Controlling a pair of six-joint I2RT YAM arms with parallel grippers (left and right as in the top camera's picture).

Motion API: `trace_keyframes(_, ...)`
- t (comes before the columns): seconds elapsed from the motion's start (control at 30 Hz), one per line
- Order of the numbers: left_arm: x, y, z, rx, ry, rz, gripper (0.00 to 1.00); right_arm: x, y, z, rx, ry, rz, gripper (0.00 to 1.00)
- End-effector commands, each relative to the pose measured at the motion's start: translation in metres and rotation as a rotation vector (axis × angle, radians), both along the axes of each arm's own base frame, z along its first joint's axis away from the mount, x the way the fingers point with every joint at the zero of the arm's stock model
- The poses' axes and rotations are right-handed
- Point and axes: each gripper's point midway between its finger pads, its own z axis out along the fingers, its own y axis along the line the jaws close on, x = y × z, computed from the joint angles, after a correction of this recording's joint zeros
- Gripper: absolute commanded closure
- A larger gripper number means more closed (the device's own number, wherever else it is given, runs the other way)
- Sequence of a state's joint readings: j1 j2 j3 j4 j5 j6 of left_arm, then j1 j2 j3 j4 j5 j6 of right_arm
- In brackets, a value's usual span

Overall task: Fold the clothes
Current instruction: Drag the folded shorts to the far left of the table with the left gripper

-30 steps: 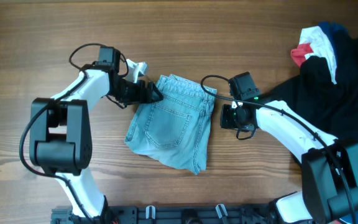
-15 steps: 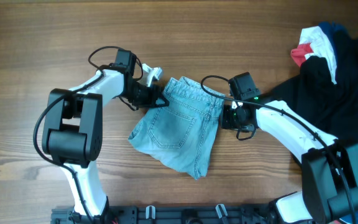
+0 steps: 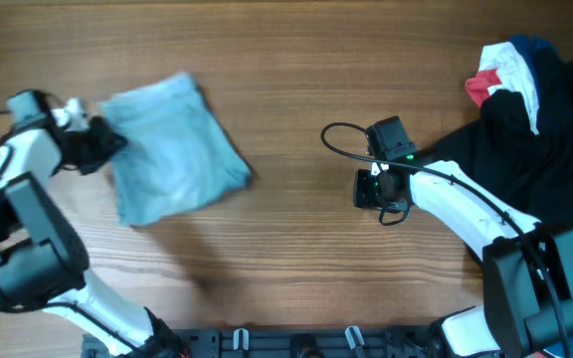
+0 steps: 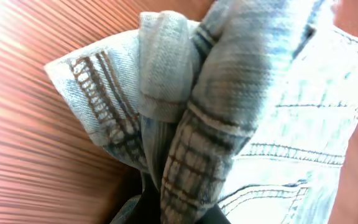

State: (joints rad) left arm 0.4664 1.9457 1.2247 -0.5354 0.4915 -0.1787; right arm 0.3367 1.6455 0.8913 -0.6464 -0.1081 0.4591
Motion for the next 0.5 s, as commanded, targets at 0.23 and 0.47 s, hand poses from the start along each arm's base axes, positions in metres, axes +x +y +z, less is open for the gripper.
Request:
trace_keyframes(0.23, 0.044, 0.105, 0.089, 0.344, -0.142, 0.218, 0.1, -0.005, -0.003, -0.002, -0.011, 0.021, 0.007, 0.6)
trace_keyframes(0.47, 0.056, 0.07, 0.123, 0.33, -0.123, 0.168, 0.0, -0.005, -0.003, -0.002, -0.011, 0.021, 0.006, 0.6)
